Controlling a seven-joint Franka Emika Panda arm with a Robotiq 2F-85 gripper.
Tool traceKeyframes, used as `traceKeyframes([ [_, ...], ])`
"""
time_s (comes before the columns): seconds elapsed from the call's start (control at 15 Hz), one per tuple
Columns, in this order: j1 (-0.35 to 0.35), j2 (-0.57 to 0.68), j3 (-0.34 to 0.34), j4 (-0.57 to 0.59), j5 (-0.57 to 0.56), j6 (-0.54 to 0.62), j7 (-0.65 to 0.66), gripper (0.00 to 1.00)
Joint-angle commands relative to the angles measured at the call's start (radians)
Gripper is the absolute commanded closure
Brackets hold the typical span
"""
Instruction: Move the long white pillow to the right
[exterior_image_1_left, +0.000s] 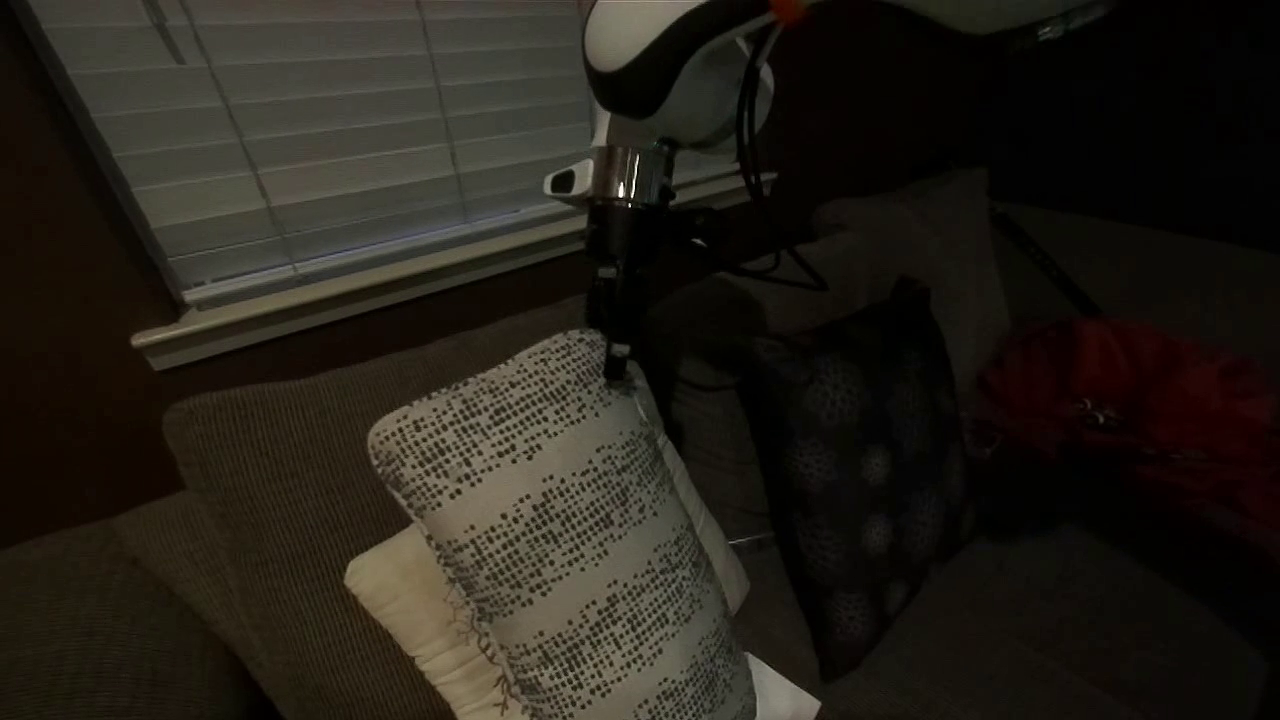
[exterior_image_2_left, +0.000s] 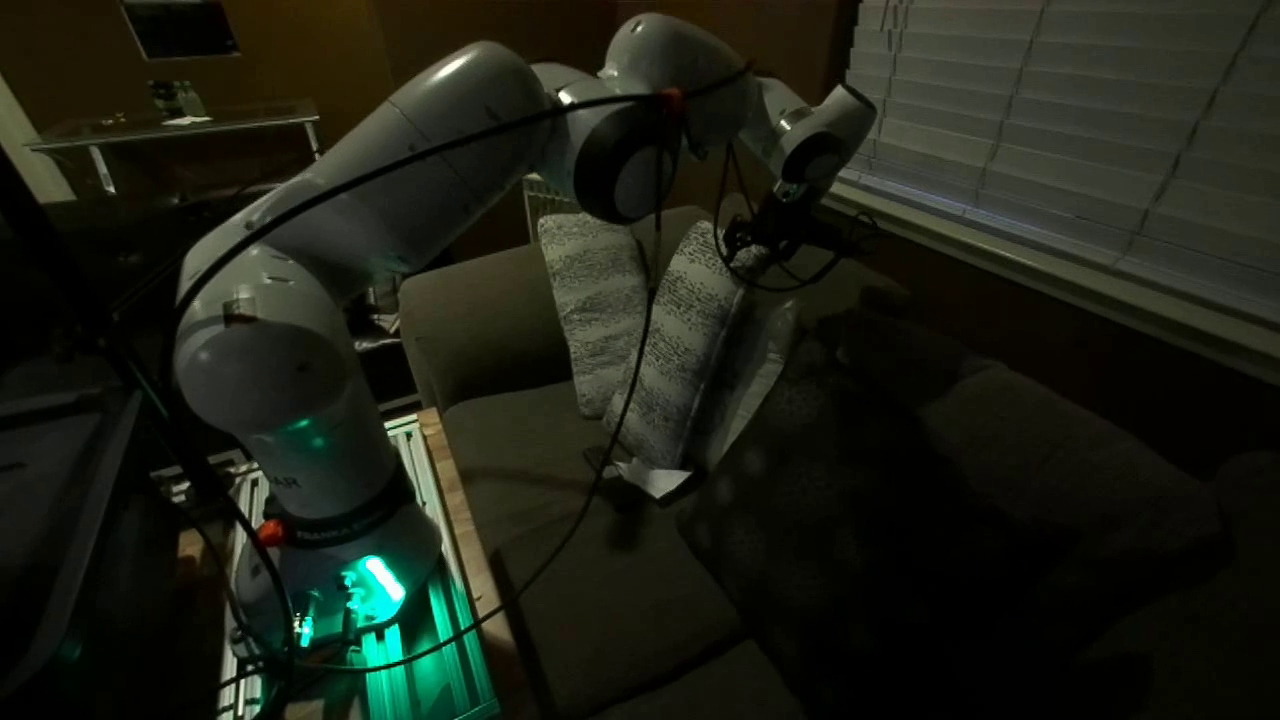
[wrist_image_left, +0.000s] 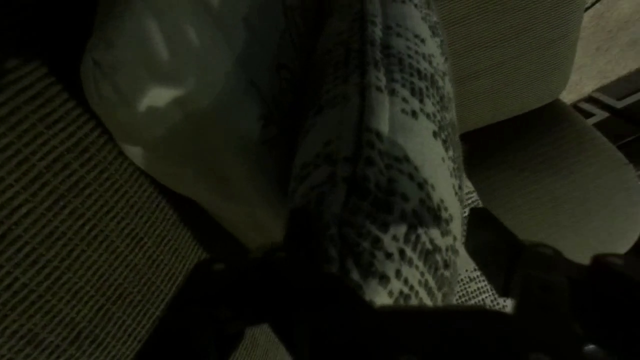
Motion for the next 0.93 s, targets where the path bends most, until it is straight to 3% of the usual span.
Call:
traceKeyframes([
  [0.0,0.026,0.118,0.005,0.195,-0.027,-0.118,-0.013,0.49],
  [0.2,0.046,0.147,-0.011,0.259,-0.034,-0.1,0.015,0.69],
  [0.47,0.048,0.101,-0.011,0.237,-0.01,-0.087,0.009,0.95],
  [0.67,-0.018,0.047,0.027,0.2,0.069,-0.039,0.031,0.96],
  [0.87,-0.092,-0.001,0.022,0.165,0.11,-0.038,0.065,0.94],
])
